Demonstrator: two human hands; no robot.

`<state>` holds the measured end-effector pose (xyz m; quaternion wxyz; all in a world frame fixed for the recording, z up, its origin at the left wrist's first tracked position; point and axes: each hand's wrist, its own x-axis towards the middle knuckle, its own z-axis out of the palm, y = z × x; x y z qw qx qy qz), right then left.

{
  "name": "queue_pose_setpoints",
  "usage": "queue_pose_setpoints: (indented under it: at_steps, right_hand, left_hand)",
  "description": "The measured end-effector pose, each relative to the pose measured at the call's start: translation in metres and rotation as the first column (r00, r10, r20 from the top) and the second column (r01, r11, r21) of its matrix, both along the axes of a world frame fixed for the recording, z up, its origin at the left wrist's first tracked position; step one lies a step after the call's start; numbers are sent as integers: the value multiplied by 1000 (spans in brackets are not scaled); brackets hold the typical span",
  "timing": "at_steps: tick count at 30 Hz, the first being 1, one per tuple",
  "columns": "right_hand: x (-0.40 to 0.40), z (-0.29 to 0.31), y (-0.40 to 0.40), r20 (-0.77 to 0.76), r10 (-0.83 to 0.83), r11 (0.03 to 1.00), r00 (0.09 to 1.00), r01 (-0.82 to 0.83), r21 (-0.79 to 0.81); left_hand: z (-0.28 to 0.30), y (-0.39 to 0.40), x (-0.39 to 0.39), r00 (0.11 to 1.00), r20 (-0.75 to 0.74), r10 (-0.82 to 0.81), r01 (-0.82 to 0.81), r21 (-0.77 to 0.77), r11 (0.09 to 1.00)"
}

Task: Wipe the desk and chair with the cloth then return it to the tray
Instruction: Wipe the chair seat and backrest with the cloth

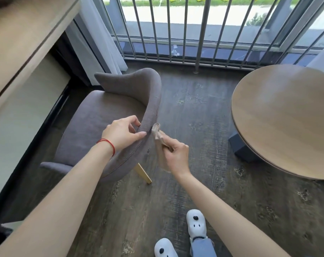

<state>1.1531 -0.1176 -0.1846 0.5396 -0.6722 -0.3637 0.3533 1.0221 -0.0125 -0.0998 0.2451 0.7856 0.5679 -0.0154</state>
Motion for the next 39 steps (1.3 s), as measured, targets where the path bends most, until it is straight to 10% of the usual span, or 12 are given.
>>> queue_pose_setpoints:
  at_steps: [39]
  right_hand:
    - [24, 13, 49, -76, -178, 984, 981, 179, 15]
  left_hand:
    - [-7, -8, -2, 997, 42, 57, -60, 62, 996]
